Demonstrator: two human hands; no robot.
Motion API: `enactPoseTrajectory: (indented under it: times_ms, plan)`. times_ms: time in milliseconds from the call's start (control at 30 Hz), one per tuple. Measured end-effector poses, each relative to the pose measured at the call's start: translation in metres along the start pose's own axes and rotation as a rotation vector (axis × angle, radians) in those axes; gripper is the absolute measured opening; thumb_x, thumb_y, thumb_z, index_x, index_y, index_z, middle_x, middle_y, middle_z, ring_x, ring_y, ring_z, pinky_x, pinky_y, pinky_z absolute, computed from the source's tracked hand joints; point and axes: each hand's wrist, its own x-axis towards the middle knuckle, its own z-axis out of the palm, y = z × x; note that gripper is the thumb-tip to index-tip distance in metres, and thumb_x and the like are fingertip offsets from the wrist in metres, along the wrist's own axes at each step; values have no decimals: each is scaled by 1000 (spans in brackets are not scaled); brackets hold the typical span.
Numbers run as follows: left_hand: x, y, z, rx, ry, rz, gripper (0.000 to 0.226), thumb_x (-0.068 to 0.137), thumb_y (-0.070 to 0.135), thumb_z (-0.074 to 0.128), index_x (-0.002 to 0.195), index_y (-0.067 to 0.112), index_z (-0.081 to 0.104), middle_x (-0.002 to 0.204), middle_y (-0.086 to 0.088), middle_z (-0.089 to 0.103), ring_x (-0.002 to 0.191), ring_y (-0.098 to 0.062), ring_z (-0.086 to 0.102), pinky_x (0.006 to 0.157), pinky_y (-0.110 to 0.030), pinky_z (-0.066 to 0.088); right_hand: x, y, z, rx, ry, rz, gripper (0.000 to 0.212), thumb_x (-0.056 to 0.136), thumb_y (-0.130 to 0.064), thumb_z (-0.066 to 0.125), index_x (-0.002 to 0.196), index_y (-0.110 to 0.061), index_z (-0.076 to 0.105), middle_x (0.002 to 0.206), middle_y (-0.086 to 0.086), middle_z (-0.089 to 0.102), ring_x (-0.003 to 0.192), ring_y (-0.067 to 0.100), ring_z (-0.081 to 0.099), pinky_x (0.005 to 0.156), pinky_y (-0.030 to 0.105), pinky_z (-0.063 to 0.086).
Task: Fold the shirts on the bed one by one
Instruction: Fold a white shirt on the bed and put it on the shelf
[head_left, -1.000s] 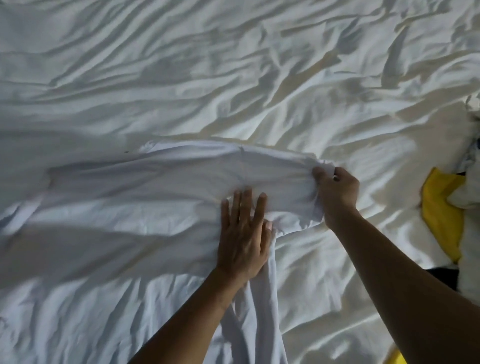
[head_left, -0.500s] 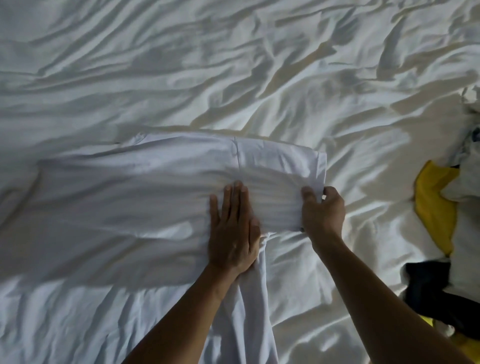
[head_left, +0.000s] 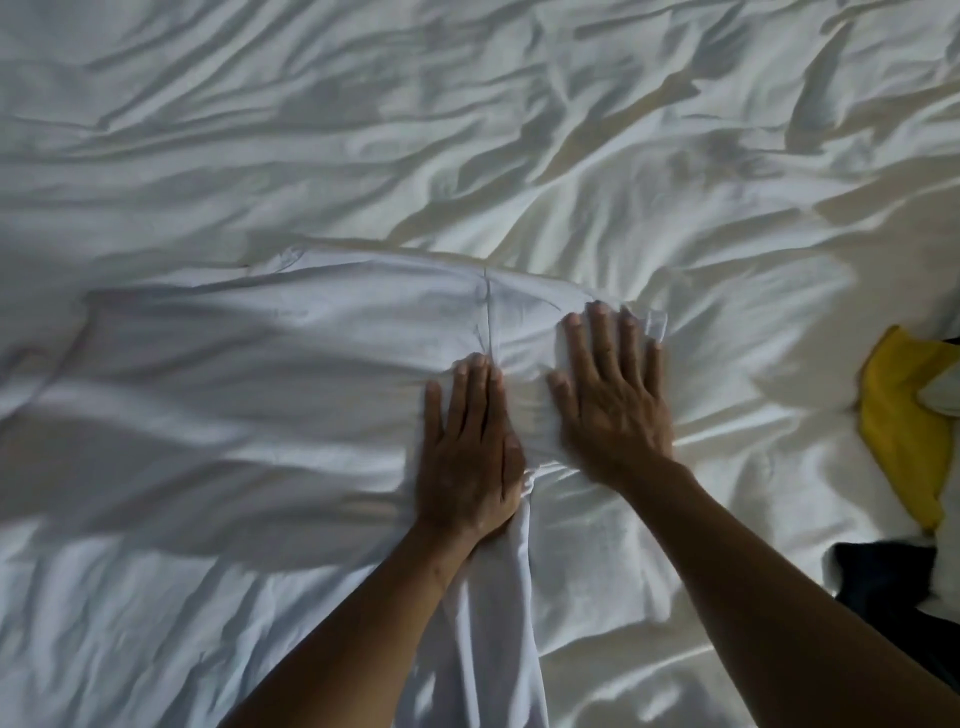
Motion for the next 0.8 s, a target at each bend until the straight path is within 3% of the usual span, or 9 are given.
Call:
enactPoseTrajectory:
  times_ms: [133,267,367,467,600,800]
  plan:
    - [2,0,6,-5,47,8,101,80,50,48,162,-4,20,171,-22,14,160,-37,10,124,-64,17,7,7,3,21,27,87,69,107,-55,14,166,-24,-5,173,4,-12,159,25,-13,128,54,-2]
    - [4,-4,10,-90,134,2,85,87,37,48,160,-2,30,169,-21,26,158,-36,21,123,-63,22,-6,-1,-3,65,57,62,70,107,-52,15,166,-19,-2,173,8,-11,158,25,-17,128,50,-9]
    - [1,-7,4,-381,320,-21,58,98,14,43,153,-1,43,160,-22,41,153,-36,34,121,-62,28,-27,-17,-11,50,70,-4,69,107,-50,17,166,-16,4,173,11,-8,159,27,-15,128,50,-7]
    - [-5,-16,-24,-649,536,-189,46,101,-2,39,144,-3,54,149,-21,54,144,-34,46,119,-53,37,-44,-50,-18,71,101,-72,67,108,-47,18,166,-14,10,173,12,-5,159,27,-13,129,51,-4]
    - [-32,-76,-63,-534,671,-260,42,98,-5,43,134,0,63,139,-17,61,134,-33,54,115,-45,41,-51,-112,-19,101,62,-129,67,107,-49,12,166,-16,8,172,9,-12,158,25,-19,128,49,-7]
    - [-90,-226,-97,-155,492,-441,51,78,4,57,128,8,66,151,-25,46,143,-47,38,113,-59,34,-50,-234,2,132,-20,-210,71,104,-53,0,165,-17,1,170,8,-20,156,24,-25,129,49,-7]
